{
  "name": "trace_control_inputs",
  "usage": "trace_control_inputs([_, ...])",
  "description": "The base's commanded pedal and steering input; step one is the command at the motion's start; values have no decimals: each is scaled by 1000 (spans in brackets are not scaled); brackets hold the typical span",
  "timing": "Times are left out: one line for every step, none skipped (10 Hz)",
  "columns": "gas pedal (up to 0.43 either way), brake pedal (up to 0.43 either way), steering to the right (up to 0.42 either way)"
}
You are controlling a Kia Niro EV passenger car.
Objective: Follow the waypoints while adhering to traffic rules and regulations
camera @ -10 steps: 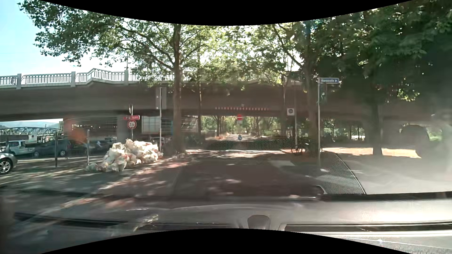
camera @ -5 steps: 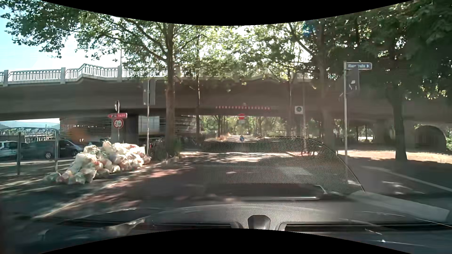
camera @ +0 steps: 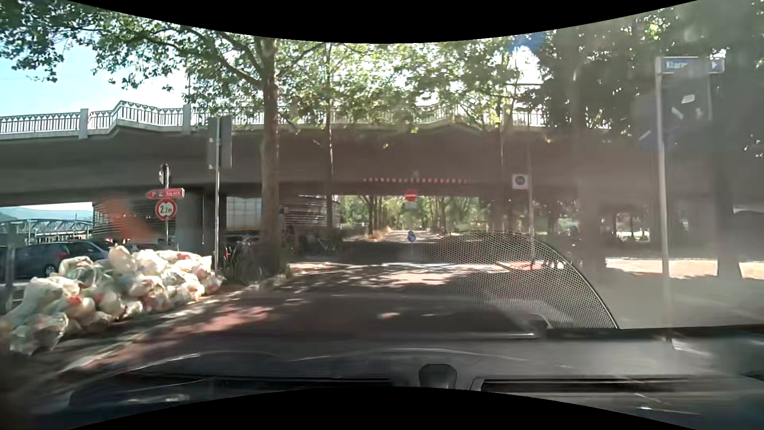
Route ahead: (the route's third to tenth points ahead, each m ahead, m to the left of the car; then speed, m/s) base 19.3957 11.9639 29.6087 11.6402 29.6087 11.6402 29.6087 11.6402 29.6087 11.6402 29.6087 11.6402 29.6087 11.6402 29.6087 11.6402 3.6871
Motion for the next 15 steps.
trace_control_inputs([59,0,-12])
trace_control_inputs([59,0,-5])
trace_control_inputs([59,0,-1])
trace_control_inputs([59,0,-1])
trace_control_inputs([59,0,-1])
trace_control_inputs([59,0,0])
trace_control_inputs([59,0,3])
trace_control_inputs([59,0,3])
trace_control_inputs([59,0,3])
trace_control_inputs([47,0,3])
trace_control_inputs([0,0,5])
trace_control_inputs([0,0,8])
trace_control_inputs([0,0,8])
trace_control_inputs([0,0,9])
trace_control_inputs([0,0,16])
